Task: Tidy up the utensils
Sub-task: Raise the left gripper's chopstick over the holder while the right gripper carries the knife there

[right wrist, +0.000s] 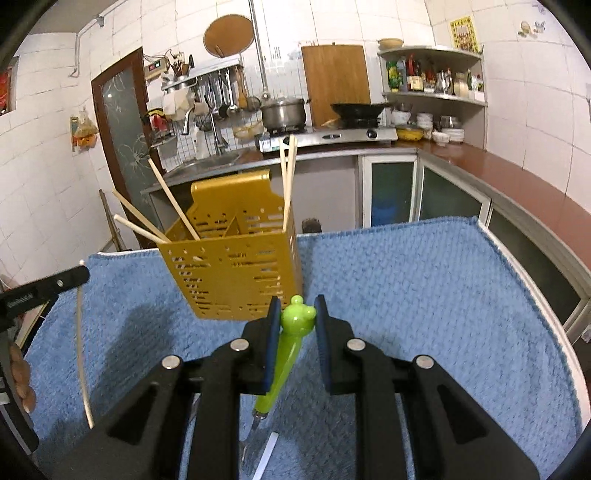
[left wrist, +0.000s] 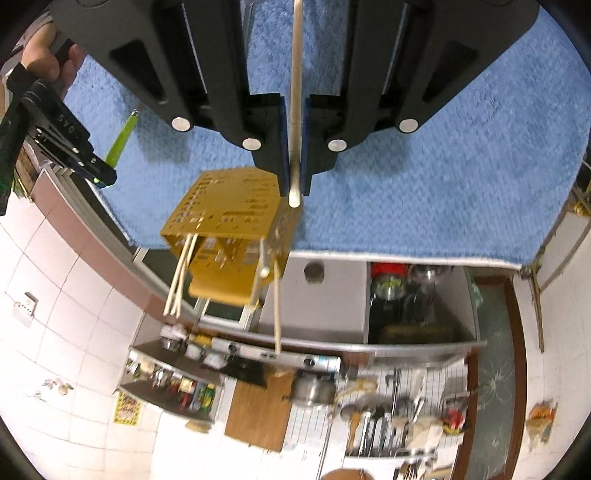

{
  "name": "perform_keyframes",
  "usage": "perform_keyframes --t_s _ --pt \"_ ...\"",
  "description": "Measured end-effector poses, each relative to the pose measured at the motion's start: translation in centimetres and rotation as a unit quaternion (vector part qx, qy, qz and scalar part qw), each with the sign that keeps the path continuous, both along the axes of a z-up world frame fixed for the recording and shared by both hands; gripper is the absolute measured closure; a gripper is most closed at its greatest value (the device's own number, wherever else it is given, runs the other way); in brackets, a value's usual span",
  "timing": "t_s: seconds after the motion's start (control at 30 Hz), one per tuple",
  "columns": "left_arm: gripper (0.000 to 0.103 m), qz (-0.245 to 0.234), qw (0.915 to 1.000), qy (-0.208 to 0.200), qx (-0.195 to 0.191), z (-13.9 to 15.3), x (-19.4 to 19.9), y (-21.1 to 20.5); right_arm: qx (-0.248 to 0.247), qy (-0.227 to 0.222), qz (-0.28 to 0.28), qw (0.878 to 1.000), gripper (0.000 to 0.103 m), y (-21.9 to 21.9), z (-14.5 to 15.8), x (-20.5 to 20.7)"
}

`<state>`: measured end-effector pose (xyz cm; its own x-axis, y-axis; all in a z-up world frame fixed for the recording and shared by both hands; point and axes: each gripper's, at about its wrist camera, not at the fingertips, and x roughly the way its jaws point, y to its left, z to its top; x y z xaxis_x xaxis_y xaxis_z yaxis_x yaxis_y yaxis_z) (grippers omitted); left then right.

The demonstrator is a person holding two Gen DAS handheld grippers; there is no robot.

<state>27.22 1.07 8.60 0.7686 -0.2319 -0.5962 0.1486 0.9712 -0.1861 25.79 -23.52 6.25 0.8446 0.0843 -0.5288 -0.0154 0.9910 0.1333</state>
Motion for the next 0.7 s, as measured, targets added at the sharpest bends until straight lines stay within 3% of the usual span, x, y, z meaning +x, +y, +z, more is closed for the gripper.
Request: perform_keyframes --t_s 0.47,0.7 --pt "0.099 -0.003 0.9966 -0.079 -0.020 3.9 -0.5 -0.4 -0.043 -0.053 -0.009 0.998 0.084 -0.2 4.7 -0.5" --pt "0.099 -0.012 0.9927 -0.116 -0.028 6.6 0.7 -0.8 -0.057 -0.082 -0.010 0.995 0.084 -0.6 8.4 0.0"
